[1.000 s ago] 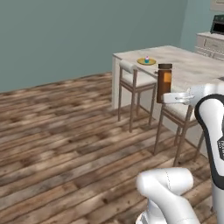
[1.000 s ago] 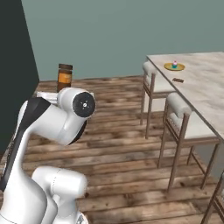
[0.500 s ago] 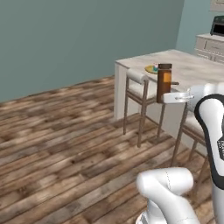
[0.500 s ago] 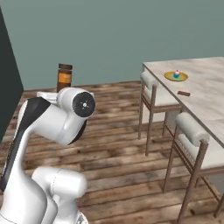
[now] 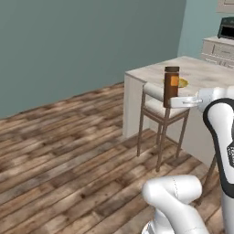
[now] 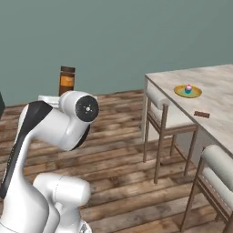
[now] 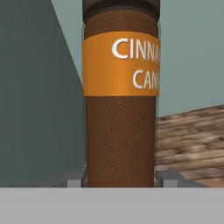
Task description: Take the cinnamon bottle from the cabinet and place it on the dining table, next to the plate with the cupcake. Then take the chocolate from the dining counter and place it on the cupcake plate.
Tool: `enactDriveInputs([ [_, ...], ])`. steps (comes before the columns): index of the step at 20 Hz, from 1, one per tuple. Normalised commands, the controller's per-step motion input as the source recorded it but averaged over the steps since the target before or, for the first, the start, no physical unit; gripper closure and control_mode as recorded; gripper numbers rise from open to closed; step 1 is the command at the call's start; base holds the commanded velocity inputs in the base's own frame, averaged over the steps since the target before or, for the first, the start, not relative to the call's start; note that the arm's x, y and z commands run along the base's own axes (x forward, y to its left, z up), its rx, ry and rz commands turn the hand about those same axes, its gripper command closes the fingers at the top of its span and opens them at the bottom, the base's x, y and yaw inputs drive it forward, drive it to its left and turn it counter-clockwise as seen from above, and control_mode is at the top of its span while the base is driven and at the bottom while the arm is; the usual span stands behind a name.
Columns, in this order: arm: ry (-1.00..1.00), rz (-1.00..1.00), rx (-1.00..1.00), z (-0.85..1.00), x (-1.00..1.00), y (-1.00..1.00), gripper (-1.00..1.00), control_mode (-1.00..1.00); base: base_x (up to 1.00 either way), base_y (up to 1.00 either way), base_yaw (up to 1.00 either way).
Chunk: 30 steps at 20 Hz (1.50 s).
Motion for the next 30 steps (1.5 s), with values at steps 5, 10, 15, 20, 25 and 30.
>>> enactDriveInputs([
  [5, 0.00, 0.00, 0.00, 0.00, 0.00, 0.00, 1.00, 1.00, 0.84, 0.35, -0.32],
  [10, 0.00, 0.00, 0.00, 0.00, 0.00, 0.00, 1.00, 1.00, 0.75, 0.34, -0.42],
  [15, 0.00, 0.00, 0.00, 0.00, 0.00, 0.00, 1.00, 1.00, 0.68, 0.33, -0.49],
  [20, 0.00, 0.00, 0.00, 0.00, 0.00, 0.00, 1.00, 1.00, 0.59, 0.31, -0.58],
  [25, 0.00, 0.00, 0.00, 0.00, 0.00, 0.00, 1.00, 1.00, 0.59, 0.31, -0.58],
  [30, 0.00, 0.00, 0.00, 0.00, 0.00, 0.00, 1.00, 1.00, 0.82, 0.19, -0.31],
])
